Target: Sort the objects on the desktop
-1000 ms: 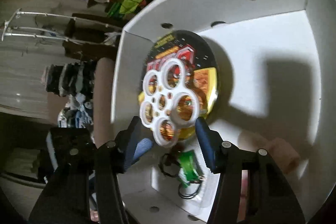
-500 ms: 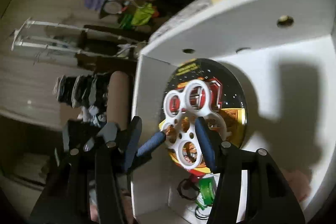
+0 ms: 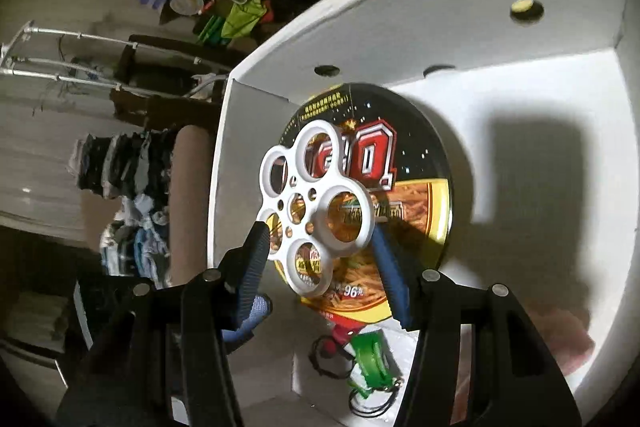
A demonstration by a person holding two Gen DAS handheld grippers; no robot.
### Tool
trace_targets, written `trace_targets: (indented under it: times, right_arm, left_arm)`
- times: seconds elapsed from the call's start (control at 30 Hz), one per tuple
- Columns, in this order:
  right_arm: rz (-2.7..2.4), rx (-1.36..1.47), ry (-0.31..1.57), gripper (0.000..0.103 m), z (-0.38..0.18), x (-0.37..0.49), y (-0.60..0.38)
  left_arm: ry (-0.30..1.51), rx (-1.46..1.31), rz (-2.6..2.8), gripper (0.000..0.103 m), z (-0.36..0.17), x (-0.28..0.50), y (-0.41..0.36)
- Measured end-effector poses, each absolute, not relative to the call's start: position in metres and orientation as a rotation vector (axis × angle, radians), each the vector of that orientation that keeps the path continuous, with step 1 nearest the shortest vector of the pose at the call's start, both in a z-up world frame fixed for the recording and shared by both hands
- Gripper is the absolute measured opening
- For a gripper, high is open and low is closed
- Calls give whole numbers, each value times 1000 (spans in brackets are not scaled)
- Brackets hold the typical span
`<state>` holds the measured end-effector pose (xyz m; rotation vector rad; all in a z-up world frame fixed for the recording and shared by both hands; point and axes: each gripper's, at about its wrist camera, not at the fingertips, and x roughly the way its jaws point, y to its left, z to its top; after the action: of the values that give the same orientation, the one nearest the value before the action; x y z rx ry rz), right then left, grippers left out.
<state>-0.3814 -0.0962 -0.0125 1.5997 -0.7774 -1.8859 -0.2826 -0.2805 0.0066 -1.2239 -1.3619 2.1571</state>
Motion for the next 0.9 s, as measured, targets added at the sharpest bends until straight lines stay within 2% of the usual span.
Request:
trace_targets:
  times: [0.1, 0.17, 0.27, 0.33, 0.4, 0.47, 0.63, 0.9]
  right_arm:
    - [-1951, 1597, -681, 53, 2, -373, -90]
    - [-2000, 1599, -590, 60, 12, -366, -87]
    - [-2070, 1607, -405, 63, 27, -349, -87]
    - [-2108, 1607, -285, 72, 36, -332, -86]
    - [-2126, 1588, -176, 92, 46, -312, -84]
    - [-2145, 1556, -105, 103, 56, -295, -78]
    - [-2277, 1453, 134, 103, 92, -237, -59]
    - [-2410, 1346, 204, 103, 140, -145, -19]
  left_arm:
    - [-1279, -1255, 2210, 98, 16, -279, -278]
    - [-1198, -1304, 2257, 98, 21, -271, -274]
    - [-1030, -1366, 2339, 98, 31, -257, -260]
    - [-933, -1396, 2385, 98, 35, -245, -252]
    - [-810, -1411, 2451, 98, 43, -230, -244]
    - [-699, -1406, 2523, 100, 53, -214, -238]
    - [-552, -1416, 2621, 103, 68, -178, -229]
    - [-479, -1368, 2660, 103, 97, -110, -193]
